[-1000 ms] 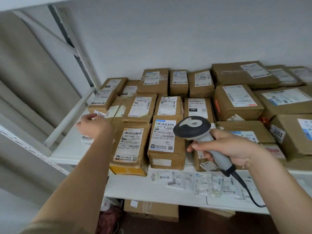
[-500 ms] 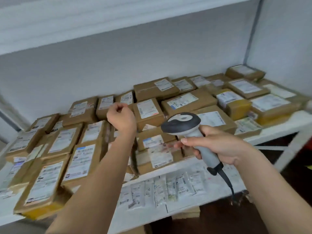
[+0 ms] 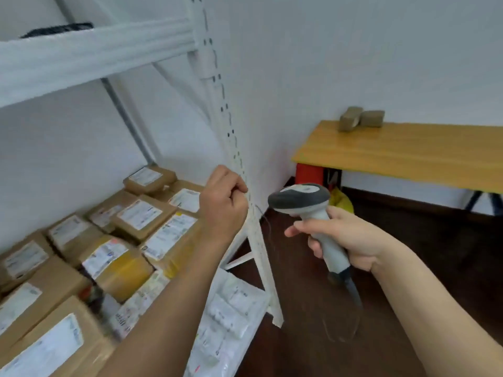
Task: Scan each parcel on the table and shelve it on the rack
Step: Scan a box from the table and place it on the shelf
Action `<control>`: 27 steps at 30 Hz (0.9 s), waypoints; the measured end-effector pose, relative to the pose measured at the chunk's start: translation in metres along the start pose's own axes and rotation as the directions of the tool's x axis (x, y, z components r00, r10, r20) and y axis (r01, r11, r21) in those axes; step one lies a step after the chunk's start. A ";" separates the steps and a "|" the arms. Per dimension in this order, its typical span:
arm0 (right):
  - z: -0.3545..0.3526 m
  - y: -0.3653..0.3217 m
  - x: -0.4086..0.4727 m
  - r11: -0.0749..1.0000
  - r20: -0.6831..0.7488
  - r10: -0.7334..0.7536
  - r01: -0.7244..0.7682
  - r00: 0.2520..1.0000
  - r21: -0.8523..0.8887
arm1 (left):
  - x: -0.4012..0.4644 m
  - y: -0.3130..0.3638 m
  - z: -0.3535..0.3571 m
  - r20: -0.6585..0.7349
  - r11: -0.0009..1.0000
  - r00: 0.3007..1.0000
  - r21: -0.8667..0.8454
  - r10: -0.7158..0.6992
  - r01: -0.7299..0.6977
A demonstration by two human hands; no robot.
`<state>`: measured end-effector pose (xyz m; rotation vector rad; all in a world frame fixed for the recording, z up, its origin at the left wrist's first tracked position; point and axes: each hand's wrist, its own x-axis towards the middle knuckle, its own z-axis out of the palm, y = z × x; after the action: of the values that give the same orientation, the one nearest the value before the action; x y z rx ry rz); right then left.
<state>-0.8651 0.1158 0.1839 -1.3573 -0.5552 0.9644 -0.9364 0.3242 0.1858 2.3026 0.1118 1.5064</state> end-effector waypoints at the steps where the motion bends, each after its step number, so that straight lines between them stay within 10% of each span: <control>1: -0.019 0.003 0.007 0.998 -0.083 0.017 -0.012 0.996 0.057 | 0.005 -0.004 0.026 0.047 0.999 0.998 -0.015 0.030 -0.029; 6: -0.107 0.019 0.057 0.959 -0.394 0.138 -0.023 0.908 0.284 | 0.026 -0.033 0.160 0.250 0.990 0.959 -0.060 0.136 -0.125; 12: -0.214 -0.006 0.137 0.934 -0.585 0.216 0.009 0.782 0.357 | 0.077 -0.074 0.325 0.377 0.979 0.914 -0.073 -0.152 0.193; 19: -0.336 -0.051 0.169 0.946 -0.739 0.200 0.070 0.643 0.317 | 0.149 -0.106 0.498 0.683 0.781 0.489 0.197 -0.543 0.592; 27: -0.481 -0.075 0.247 0.907 -0.794 0.243 0.161 0.557 0.390 | 0.176 -0.119 0.670 0.753 0.706 0.293 0.304 -0.589 0.639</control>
<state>-0.3253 0.0585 0.1258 -1.2463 0.4262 0.3238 -0.2450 0.2984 0.0610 2.2340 0.6148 -0.0379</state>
